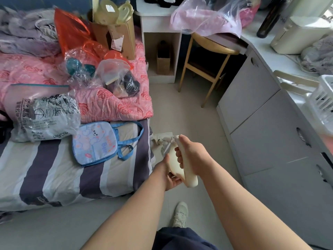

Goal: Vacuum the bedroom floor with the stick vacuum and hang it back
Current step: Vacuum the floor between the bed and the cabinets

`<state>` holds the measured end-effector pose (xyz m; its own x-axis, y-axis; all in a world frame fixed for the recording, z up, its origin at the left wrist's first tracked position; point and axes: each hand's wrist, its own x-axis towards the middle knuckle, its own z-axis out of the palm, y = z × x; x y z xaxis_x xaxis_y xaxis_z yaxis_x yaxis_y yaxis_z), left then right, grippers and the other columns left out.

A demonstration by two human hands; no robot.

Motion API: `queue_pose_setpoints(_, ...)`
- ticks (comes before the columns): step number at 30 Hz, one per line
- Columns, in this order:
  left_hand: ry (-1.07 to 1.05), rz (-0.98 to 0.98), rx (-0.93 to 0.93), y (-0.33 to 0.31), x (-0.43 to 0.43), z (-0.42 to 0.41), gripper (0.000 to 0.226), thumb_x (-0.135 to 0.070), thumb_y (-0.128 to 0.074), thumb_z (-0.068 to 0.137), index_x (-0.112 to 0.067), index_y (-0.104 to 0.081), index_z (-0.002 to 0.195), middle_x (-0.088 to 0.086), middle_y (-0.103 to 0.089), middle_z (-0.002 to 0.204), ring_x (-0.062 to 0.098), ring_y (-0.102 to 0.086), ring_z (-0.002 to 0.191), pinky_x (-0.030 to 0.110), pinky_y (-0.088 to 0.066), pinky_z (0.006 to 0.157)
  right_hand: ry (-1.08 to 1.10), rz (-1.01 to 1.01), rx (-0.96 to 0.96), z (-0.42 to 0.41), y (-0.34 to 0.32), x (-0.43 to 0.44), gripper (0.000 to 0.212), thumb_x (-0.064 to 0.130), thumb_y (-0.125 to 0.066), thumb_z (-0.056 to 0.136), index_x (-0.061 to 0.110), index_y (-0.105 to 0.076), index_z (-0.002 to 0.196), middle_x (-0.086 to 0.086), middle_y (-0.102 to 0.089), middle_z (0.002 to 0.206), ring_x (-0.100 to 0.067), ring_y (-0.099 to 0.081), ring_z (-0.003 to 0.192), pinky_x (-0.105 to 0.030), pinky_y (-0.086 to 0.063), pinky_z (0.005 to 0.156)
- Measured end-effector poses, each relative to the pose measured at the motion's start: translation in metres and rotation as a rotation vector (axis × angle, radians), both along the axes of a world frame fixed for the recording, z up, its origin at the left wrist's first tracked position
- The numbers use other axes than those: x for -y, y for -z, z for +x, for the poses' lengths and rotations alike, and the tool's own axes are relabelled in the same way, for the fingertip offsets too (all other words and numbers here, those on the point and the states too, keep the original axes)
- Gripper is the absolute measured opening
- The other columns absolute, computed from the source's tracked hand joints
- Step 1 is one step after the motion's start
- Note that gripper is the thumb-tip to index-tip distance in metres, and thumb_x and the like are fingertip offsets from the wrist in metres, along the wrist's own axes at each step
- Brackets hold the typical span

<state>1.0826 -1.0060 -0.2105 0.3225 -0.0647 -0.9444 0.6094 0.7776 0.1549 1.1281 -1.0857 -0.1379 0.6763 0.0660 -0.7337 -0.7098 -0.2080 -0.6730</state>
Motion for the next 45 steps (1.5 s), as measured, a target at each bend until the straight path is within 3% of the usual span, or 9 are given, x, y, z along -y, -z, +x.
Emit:
queue_pose_setpoints(7, -0.058, -0.038, 0.026, 0.004, 0.014, 0.031, 0.049, -0.049, -0.058, 0.094, -0.007, -0.059, 0.120, 0.021, -0.066, 0.115, 0.035, -0.066, 0.100, 0.052, -0.054, 0.085, -0.031, 0.024, -0.013, 0.037, 0.000, 0.014, 0.033, 0.032, -0.056, 0.087, 0.007, -0.058, 0.066, -0.002, -0.051, 0.050, -0.019, -0.043, 0.044, -0.026, -0.036, 0.048)
queue_pose_setpoints(15, -0.103, -0.038, 0.037, 0.008, 0.027, 0.055, 0.045, -0.048, -0.058, 0.095, -0.004, -0.058, 0.105, 0.020, -0.064, 0.099, 0.033, -0.066, 0.084, 0.052, -0.053, 0.084, -0.075, 0.036, -0.041, 0.067, 0.003, 0.024, 0.029, 0.031, -0.054, 0.087, 0.009, -0.054, 0.068, -0.002, -0.049, 0.053, -0.019, -0.041, 0.043, -0.023, -0.034, 0.047)
queue_pose_setpoints(26, -0.121, 0.002, 0.035, 0.009, 0.044, 0.078, 0.046, -0.050, -0.057, 0.094, -0.005, -0.059, 0.106, 0.021, -0.065, 0.108, 0.034, -0.067, 0.086, 0.052, -0.054, 0.076, -0.132, 0.062, -0.045, 0.093, 0.005, 0.041, 0.029, 0.030, -0.055, 0.088, 0.008, -0.054, 0.069, -0.002, -0.049, 0.053, -0.018, -0.041, 0.042, -0.021, -0.034, 0.046)
queue_pose_setpoints(34, -0.146, 0.007, 0.021, 0.008, 0.058, 0.076, 0.045, -0.050, -0.056, 0.095, -0.005, -0.057, 0.100, 0.021, -0.064, 0.098, 0.033, -0.066, 0.080, 0.052, -0.053, 0.072, -0.190, 0.050, -0.059, 0.094, 0.009, 0.053, 0.033, 0.034, -0.055, 0.090, 0.006, -0.058, 0.074, -0.002, -0.050, 0.055, -0.018, -0.042, 0.043, -0.022, -0.035, 0.048)
queue_pose_setpoints(45, -0.144, -0.044, 0.017, 0.005, 0.074, 0.045, 0.049, -0.055, -0.056, 0.093, -0.008, -0.061, 0.107, 0.019, -0.066, 0.097, 0.033, -0.068, 0.082, 0.055, -0.054, 0.084, -0.251, 0.042, -0.053, 0.060, 0.011, 0.072, 0.035, 0.040, -0.056, 0.089, 0.007, -0.061, 0.075, -0.001, -0.050, 0.057, -0.018, -0.043, 0.045, -0.024, -0.037, 0.049)
